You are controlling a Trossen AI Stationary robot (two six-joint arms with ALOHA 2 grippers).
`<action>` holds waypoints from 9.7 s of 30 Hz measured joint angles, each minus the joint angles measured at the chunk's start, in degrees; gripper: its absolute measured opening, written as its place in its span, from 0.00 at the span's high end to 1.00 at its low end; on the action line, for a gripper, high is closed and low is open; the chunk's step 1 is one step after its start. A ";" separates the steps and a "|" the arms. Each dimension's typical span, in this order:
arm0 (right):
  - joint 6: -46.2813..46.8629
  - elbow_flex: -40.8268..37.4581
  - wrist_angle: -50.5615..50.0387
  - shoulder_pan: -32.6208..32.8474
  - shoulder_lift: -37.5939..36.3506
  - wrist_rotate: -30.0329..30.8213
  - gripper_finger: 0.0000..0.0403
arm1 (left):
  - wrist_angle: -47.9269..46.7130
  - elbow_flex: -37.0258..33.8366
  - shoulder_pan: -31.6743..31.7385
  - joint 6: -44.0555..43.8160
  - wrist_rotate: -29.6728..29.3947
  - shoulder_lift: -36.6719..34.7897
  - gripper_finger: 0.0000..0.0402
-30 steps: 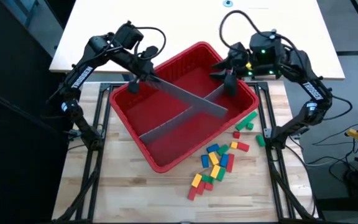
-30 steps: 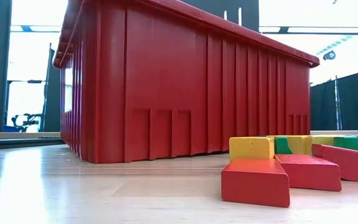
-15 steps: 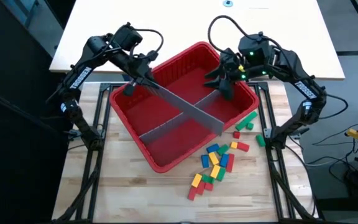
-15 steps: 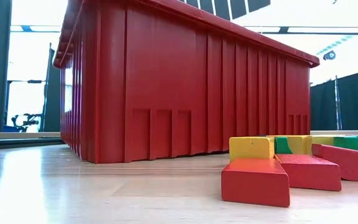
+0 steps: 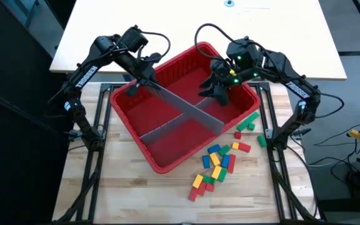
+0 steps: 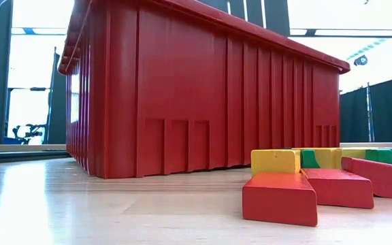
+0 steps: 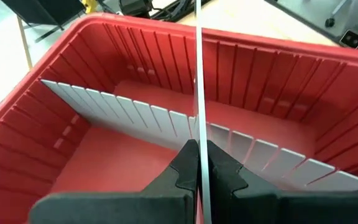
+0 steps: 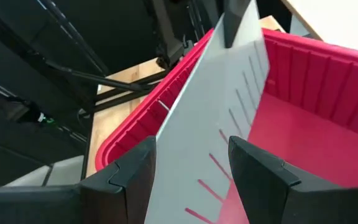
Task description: Sort blocks
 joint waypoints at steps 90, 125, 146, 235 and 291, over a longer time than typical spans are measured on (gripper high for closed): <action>-9.02 -0.02 -18.98 1.94 -0.33 6.46 1.00 | 8.71 3.13 3.31 -6.07 -24.32 -0.15 0.69; -7.31 -0.02 -16.44 2.05 -0.72 -0.27 1.00 | 6.41 2.99 7.92 0.55 -25.23 0.02 1.00; -9.51 -0.02 -14.78 2.73 -0.92 -7.43 1.00 | 6.37 2.99 7.47 4.96 -13.47 0.07 1.00; -11.67 0.00 -4.32 4.22 2.83 -10.64 1.00 | 3.60 -4.70 15.14 17.19 -9.60 0.85 1.00; -10.89 0.04 -15.67 4.21 2.69 -16.85 0.80 | 4.50 -4.72 18.02 16.68 -13.38 3.87 1.00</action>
